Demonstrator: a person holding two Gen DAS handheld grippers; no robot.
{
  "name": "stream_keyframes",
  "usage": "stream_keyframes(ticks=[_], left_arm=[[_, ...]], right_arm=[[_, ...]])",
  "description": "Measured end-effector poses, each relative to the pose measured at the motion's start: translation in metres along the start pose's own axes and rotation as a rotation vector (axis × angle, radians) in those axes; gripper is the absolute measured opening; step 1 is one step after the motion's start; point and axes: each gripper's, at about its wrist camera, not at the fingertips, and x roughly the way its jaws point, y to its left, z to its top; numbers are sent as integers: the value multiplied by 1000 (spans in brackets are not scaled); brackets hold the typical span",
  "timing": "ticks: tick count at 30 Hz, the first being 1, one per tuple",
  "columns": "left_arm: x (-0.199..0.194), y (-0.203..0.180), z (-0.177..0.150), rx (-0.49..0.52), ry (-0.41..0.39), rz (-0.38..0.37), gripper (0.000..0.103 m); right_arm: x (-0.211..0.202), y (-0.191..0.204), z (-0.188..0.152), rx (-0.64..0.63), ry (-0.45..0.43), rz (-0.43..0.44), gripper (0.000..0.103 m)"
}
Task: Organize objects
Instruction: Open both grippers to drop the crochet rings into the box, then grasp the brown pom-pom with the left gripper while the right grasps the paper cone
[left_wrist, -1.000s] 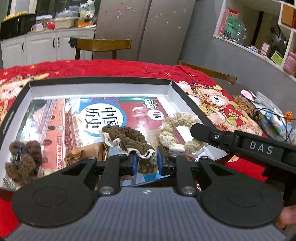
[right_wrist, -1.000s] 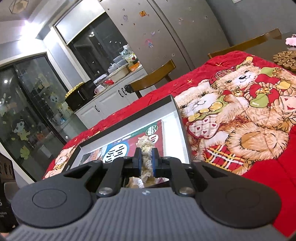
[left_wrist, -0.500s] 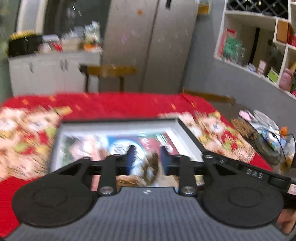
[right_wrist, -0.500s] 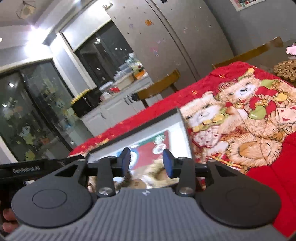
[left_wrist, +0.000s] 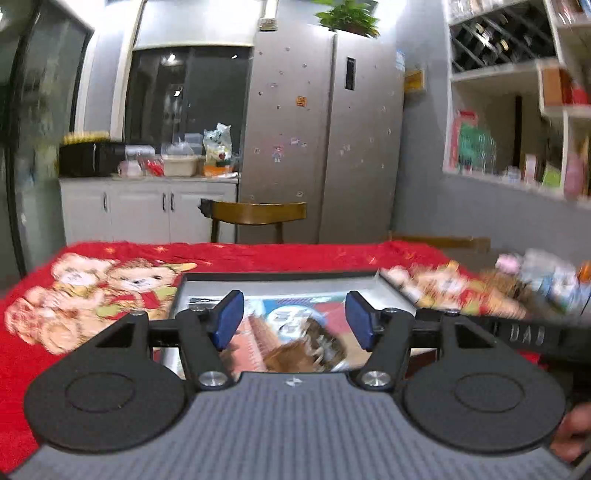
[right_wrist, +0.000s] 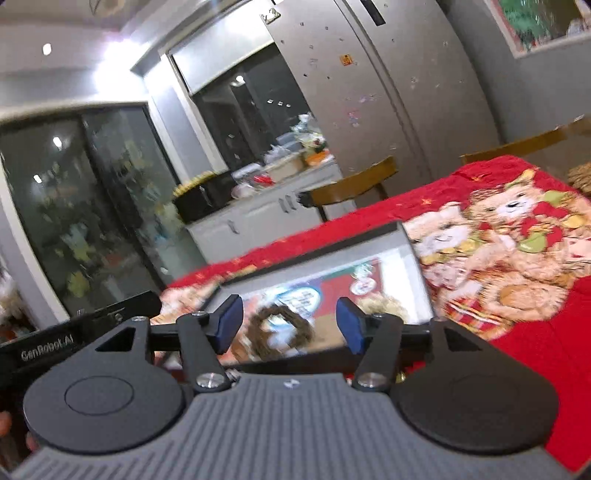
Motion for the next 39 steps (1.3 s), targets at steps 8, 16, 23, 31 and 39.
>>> stream_keyframes(ticks=[8, 16, 23, 31, 39], left_arm=[[6, -12, -26, -32, 187, -30, 67], [12, -12, -56, -31, 253, -57, 67], [25, -19, -68, 31, 280, -40, 67], [23, -17, -67, 42, 274, -47, 50], [23, -13, -67, -1, 268, -63, 41]], right_arm=[[2, 4, -15, 30, 56, -5, 70], [10, 6, -27, 28, 182, 66, 70], [8, 14, -35, 12, 250, 98, 70], [16, 11, -46, 20, 266, 135, 75], [17, 6, -46, 72, 242, 142, 73]])
